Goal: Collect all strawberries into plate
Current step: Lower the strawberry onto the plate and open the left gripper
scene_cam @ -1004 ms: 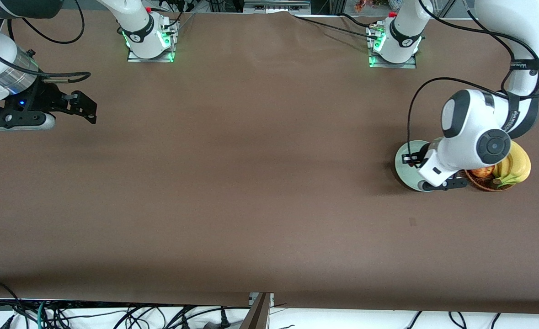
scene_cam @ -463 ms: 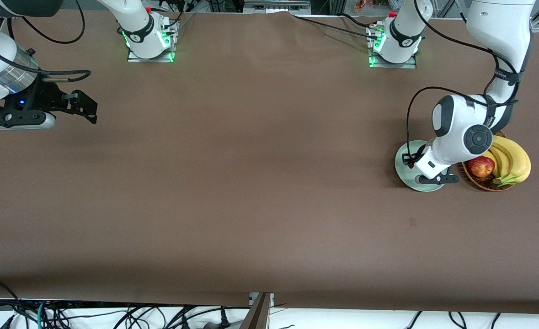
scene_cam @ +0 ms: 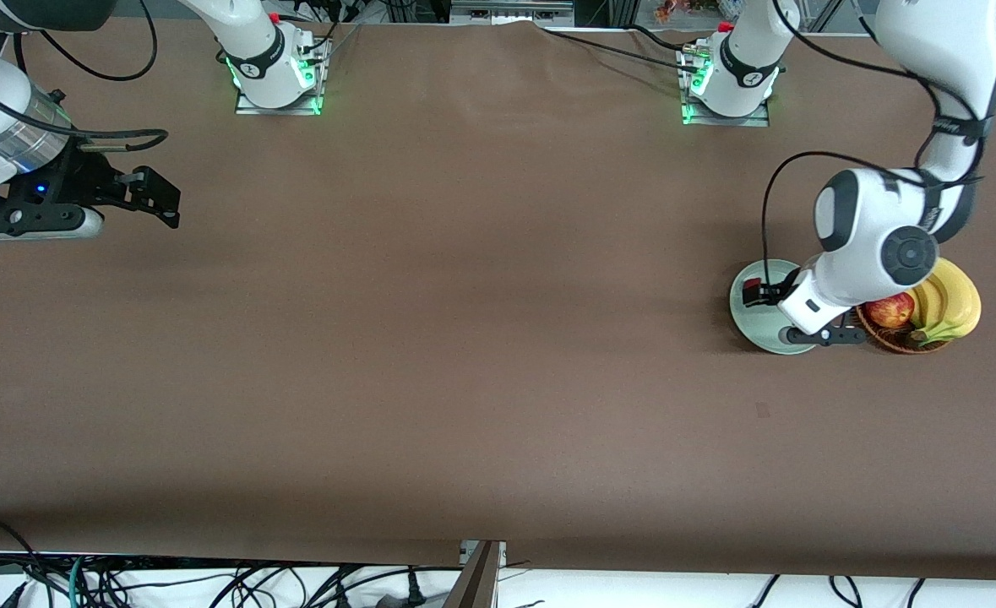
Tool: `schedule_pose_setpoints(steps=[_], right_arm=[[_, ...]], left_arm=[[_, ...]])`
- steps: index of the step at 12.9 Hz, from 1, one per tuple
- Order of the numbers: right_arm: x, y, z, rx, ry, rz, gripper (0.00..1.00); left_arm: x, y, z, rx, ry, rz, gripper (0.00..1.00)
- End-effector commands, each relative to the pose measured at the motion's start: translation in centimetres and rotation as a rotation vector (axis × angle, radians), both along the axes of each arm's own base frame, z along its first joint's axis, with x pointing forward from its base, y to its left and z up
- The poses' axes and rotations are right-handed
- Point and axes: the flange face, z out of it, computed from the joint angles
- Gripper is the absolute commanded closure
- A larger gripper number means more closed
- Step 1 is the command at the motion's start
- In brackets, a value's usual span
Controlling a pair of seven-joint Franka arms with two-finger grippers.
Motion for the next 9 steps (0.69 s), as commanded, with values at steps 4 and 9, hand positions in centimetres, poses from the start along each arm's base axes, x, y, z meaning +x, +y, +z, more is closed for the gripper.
schedule_pose_setpoints(steps=[4, 9], right_arm=[[0.2, 0.0, 0.5, 0.017, 0.005, 0.005, 0.0], [0.2, 0.0, 0.5, 0.017, 0.005, 0.005, 0.0]], left_arm=[[-0.4, -0.5, 15.3, -0.042, -0.034, -0.041, 0.0], [0.0, 0.5, 23.7, -0.047, -0.062, -0.018, 0.0]])
